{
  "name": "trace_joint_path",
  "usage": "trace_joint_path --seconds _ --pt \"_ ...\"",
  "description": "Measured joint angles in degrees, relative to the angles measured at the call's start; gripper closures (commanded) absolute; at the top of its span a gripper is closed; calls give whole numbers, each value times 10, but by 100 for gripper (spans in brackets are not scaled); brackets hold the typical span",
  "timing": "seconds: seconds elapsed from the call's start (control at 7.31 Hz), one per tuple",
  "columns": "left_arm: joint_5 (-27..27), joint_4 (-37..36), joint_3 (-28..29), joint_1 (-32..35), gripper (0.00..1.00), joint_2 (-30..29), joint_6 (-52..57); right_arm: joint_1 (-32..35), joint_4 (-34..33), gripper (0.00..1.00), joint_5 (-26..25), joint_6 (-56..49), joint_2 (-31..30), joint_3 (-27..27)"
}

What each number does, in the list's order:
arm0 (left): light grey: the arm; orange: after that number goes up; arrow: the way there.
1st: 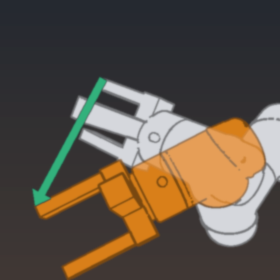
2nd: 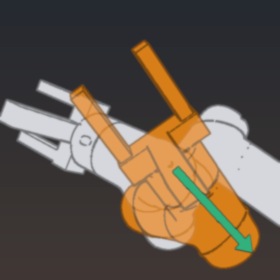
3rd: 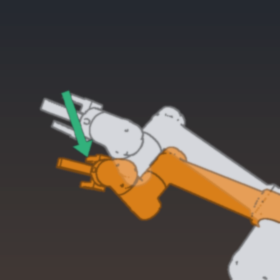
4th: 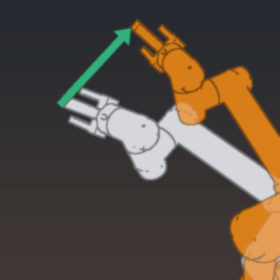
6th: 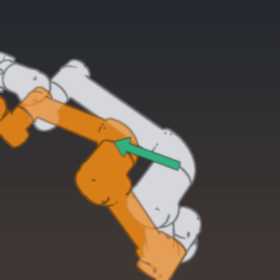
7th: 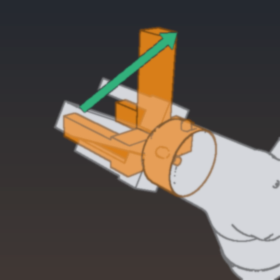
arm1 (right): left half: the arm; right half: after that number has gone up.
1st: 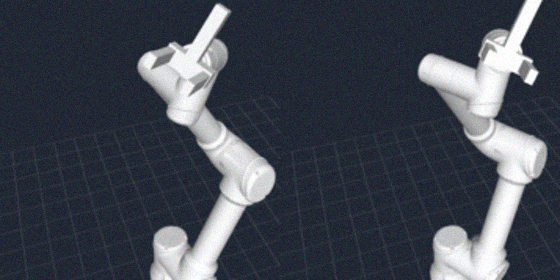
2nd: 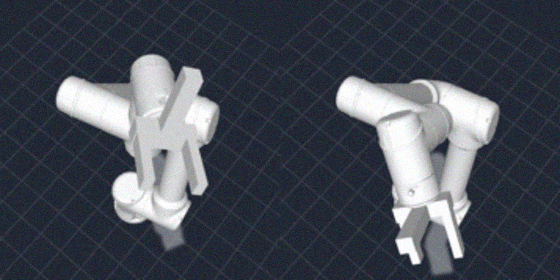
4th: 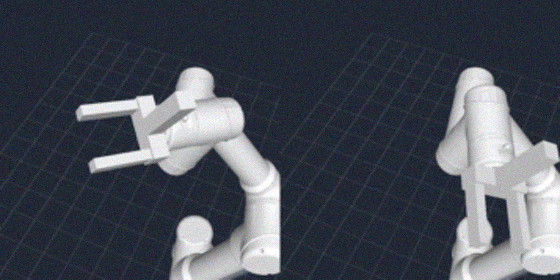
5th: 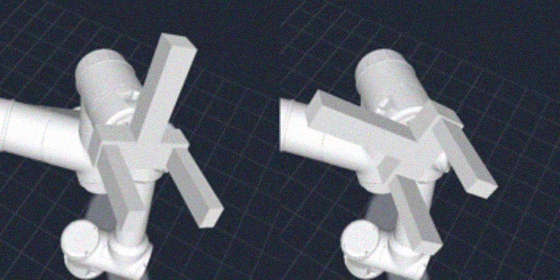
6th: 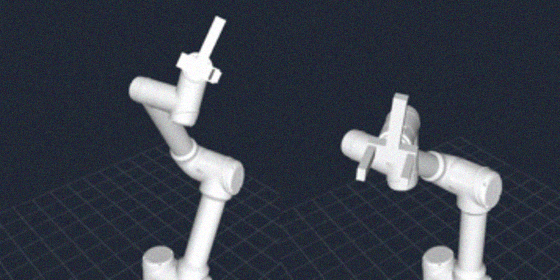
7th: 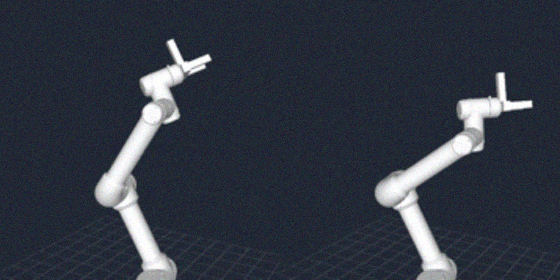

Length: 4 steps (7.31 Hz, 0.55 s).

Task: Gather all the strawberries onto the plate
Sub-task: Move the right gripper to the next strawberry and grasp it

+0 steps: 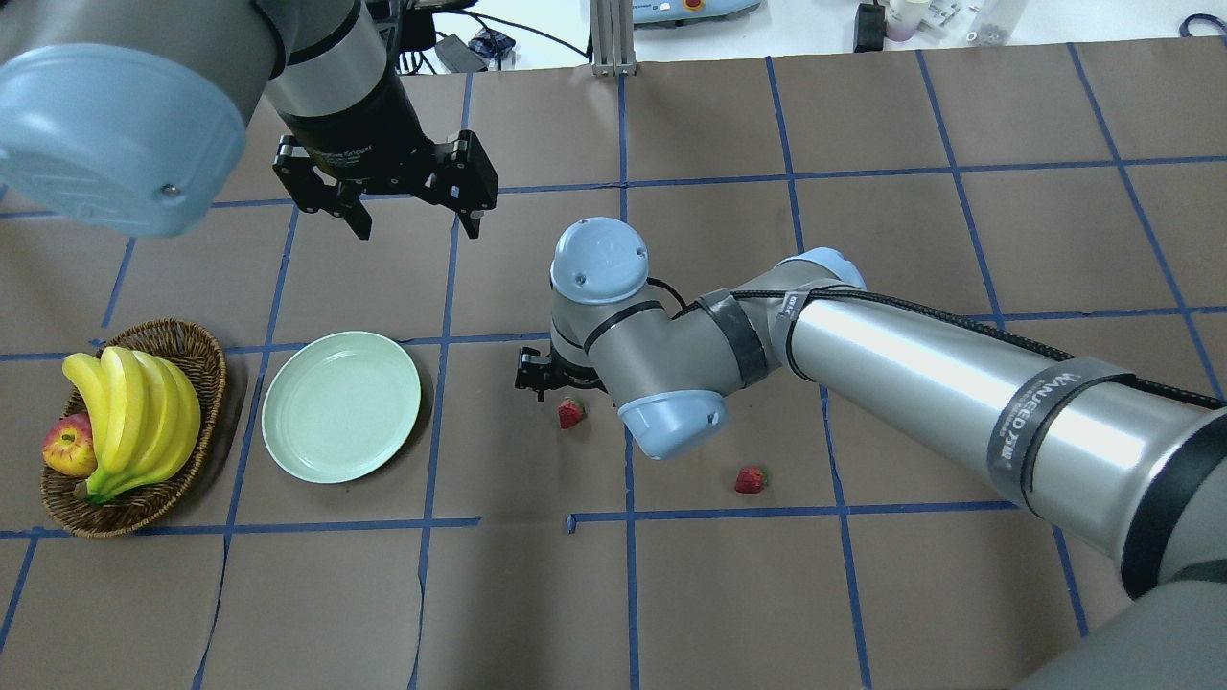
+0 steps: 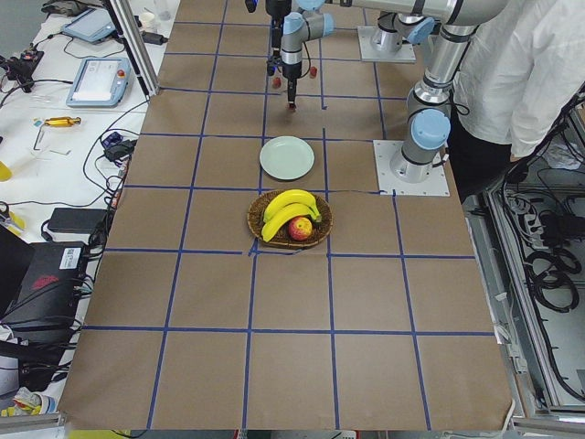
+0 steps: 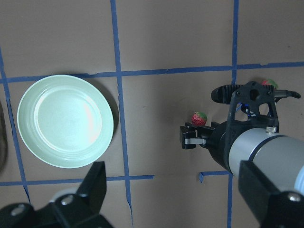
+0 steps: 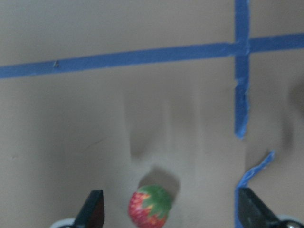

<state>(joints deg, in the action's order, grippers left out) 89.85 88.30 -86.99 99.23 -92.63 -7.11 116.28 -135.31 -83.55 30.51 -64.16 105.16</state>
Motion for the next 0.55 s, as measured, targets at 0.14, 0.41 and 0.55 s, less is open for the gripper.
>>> trace_joint_path --seconds 0.14,0.41,0.55 --pt "0 0 -1 0 0 0 0 -25 5 0 -14 -23 -5 0" --pt "0 0 -3 0 0 1 -2 -65 27 0 -36 -44 -9 -8" --pt "1 0 -3 0 0 0 -3 -72 42 0 -50 -46 -8 -14"
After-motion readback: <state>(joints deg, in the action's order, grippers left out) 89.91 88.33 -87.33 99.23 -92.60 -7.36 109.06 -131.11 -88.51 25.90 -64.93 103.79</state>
